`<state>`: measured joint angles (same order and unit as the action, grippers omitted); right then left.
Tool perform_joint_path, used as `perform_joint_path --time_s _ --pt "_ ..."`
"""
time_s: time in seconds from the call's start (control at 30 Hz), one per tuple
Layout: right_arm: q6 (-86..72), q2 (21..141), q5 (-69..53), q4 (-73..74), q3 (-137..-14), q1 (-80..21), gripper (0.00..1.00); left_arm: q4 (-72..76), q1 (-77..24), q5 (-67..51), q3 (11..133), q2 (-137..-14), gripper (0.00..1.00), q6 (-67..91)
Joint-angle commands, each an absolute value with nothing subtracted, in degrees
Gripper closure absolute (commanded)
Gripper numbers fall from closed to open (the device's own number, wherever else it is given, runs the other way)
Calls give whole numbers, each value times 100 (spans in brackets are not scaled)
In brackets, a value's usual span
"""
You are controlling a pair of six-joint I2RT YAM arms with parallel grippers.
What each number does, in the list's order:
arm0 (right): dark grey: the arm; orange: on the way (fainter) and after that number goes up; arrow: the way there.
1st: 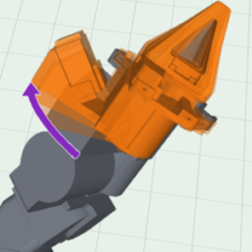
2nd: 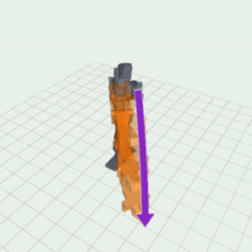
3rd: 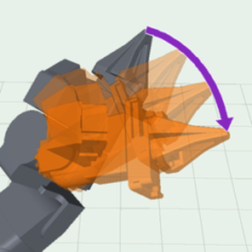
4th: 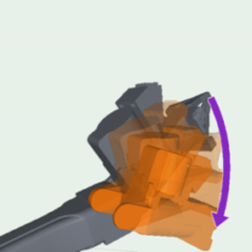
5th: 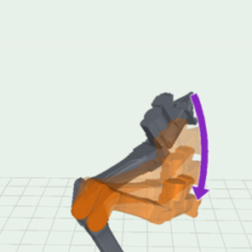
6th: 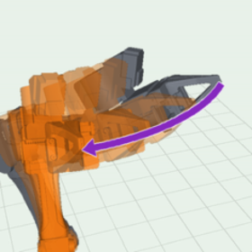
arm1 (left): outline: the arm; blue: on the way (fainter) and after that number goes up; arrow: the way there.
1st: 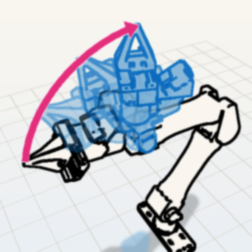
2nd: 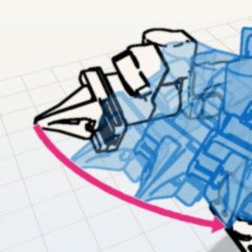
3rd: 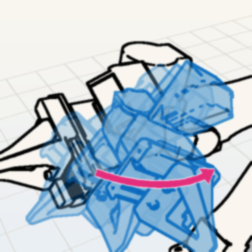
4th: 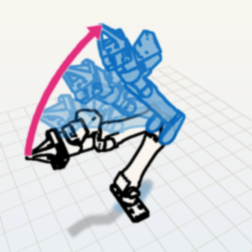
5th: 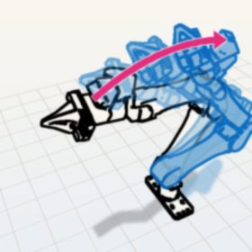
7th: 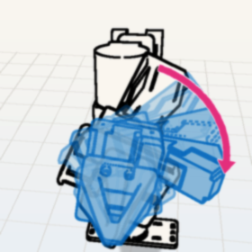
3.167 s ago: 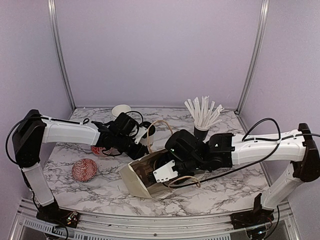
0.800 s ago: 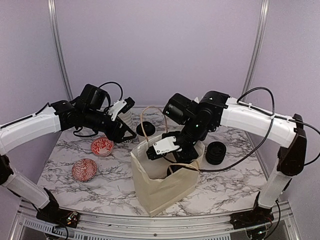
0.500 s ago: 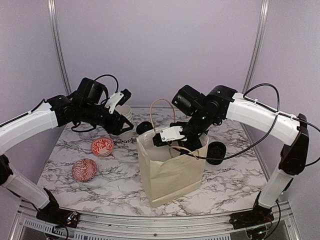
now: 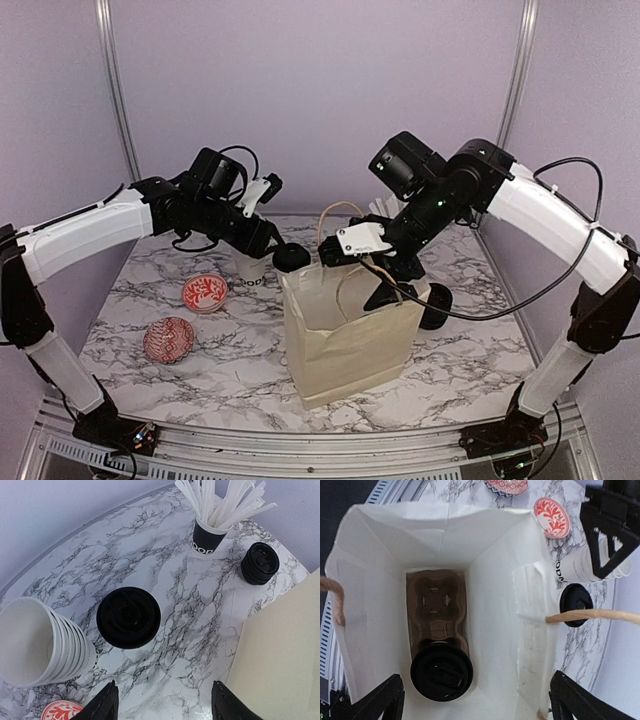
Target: Pack the takeout coffee
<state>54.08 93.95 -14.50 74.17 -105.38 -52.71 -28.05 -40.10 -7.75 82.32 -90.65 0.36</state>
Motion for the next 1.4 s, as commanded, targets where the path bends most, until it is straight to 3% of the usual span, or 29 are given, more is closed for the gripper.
perform_joint_path --time_s 0.0,0.43,1.37 --pt "5735 9345 -1781 7866 -11169 -5288 1 -3312 -4025 -224 9165 -9830 35 -377" --pt "5678 9052 -1600 7857 -11249 -5347 1 -4102 -4021 -28 10871 -11448 29 -689" --pt "5643 9090 -1541 7857 -11041 -5414 1 -4231 -4182 156 11279 -12187 29 -811"
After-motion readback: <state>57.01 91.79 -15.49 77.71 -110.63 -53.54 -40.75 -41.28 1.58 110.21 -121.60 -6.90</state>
